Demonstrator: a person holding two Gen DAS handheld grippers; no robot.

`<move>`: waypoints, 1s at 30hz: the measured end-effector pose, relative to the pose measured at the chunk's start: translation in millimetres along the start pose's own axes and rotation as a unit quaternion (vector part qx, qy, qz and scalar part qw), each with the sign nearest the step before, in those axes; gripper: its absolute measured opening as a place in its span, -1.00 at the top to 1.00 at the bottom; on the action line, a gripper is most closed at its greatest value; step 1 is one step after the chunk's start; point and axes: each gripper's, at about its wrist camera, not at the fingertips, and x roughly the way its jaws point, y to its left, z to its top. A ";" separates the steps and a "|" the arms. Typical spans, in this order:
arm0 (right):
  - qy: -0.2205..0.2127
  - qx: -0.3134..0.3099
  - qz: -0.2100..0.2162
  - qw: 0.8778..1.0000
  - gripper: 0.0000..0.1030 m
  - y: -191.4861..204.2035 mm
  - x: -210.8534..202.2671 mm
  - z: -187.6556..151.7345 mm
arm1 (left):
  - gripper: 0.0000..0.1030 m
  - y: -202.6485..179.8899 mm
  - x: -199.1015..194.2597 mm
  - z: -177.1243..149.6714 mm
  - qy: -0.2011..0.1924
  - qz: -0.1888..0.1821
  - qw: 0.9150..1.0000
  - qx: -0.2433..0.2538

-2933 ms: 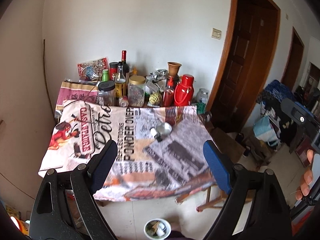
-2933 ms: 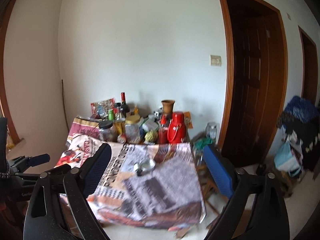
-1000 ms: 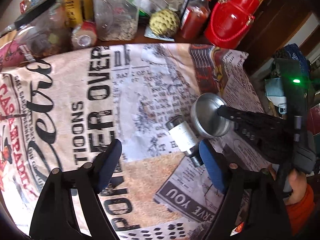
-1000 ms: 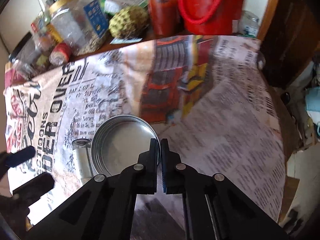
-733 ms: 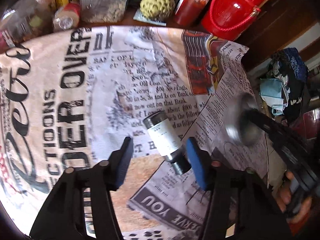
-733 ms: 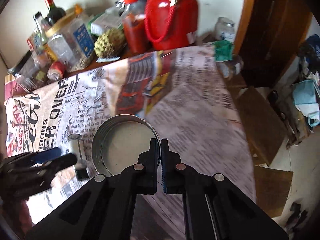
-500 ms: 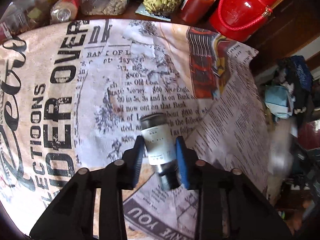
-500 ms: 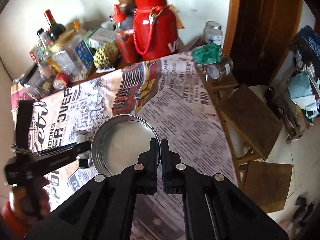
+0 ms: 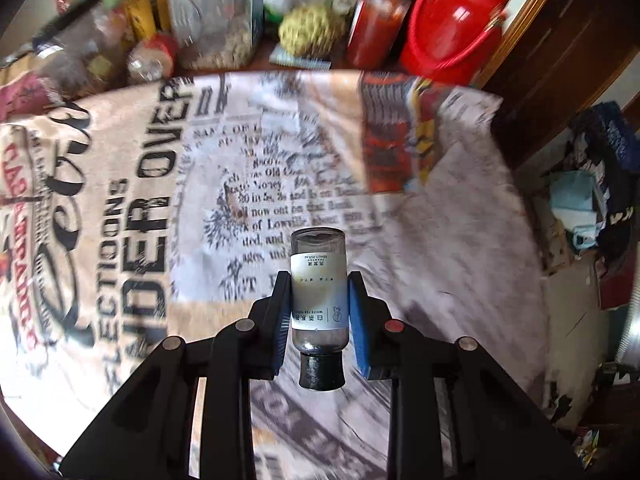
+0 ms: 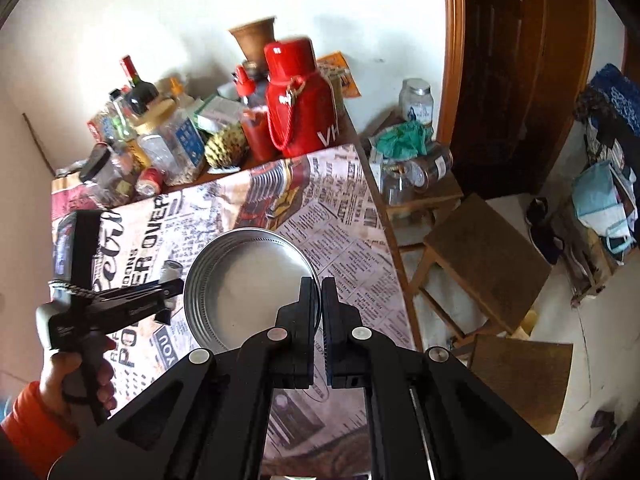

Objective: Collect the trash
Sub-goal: 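Lift the white bottle and metal tin lid off the table with both tools, then carry the bottle and tin lid down toward the bucket with both tools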

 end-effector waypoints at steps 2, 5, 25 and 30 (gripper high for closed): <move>-0.012 -0.013 0.007 1.000 0.94 -1.1 -9.9 -0.1 | 0.48 -5.0 -25.9 -6.0 -0.025 -0.003 1.000 -0.002; -0.029 -0.036 0.022 0.999 0.94 -1.1 -26.2 0.7 | 0.48 -20.0 -77.6 -19.2 -0.090 0.010 0.996 -0.008; -0.140 -0.107 0.101 0.979 0.94 53.4 -156.5 -39.9 | 0.48 -45.3 -307.2 -146.1 -0.294 0.025 0.955 -0.009; -0.155 -0.098 0.097 0.978 0.94 75.4 -182.4 -71.4 | 0.48 -26.4 -326.8 -185.9 -0.297 0.029 0.954 0.008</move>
